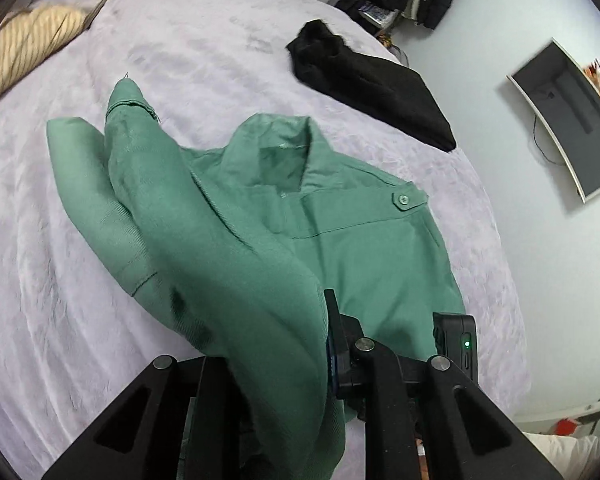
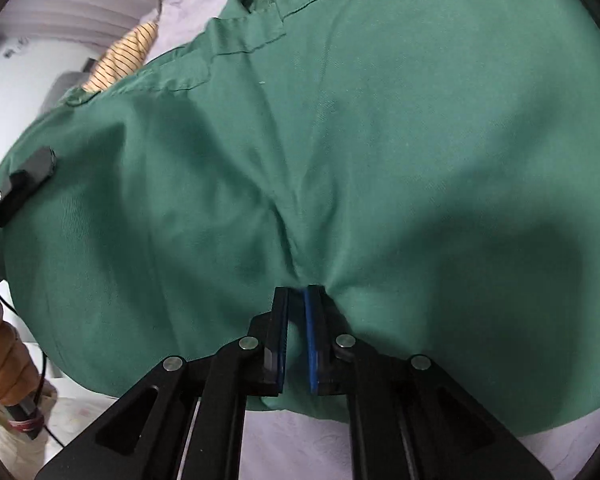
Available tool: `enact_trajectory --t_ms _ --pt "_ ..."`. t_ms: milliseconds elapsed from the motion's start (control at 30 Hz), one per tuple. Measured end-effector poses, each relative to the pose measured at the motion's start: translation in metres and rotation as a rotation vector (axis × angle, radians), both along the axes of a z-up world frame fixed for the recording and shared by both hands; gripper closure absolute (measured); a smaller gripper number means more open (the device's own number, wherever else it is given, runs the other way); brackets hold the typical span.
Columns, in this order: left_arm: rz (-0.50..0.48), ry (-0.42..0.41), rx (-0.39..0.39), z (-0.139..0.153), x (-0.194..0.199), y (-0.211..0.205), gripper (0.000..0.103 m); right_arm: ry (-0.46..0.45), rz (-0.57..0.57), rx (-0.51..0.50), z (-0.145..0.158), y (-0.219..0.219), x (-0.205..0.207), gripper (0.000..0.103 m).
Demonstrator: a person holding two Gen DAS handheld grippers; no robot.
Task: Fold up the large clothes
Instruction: 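Grasp the jacket side edge with both tools, then lift the grasped side with both tools and fold it over the jacket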
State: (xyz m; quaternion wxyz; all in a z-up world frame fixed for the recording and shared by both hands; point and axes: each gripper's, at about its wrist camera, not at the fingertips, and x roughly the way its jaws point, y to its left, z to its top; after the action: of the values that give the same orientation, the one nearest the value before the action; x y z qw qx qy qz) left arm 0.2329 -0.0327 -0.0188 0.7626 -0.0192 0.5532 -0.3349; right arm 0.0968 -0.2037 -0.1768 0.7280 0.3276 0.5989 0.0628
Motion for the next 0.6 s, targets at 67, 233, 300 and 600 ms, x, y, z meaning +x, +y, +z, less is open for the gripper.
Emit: enact_trajectory --t_ms 67,233,300,600 --pt "-0.065 -0.058 0.053 0.016 -0.008 -0.037 0.083 -0.019 -0.022 0.079 0.005 -0.012 -0.007 0.093" --pt "-0.245 -0.171 0.176 0.025 -0.041 -0.14 0.083 -0.113 -0.136 0.118 0.039 -0.072 -0.048 0.093" --pt "-0.309 -0.177 0.189 0.018 -0.053 -0.182 0.082 -0.143 -0.206 0.113 0.049 -0.098 -0.065 0.092" --pt "-0.397 -0.198 0.387 -0.059 -0.1 -0.299 0.082 -0.091 -0.407 0.173 0.024 -0.176 -0.128 0.091"
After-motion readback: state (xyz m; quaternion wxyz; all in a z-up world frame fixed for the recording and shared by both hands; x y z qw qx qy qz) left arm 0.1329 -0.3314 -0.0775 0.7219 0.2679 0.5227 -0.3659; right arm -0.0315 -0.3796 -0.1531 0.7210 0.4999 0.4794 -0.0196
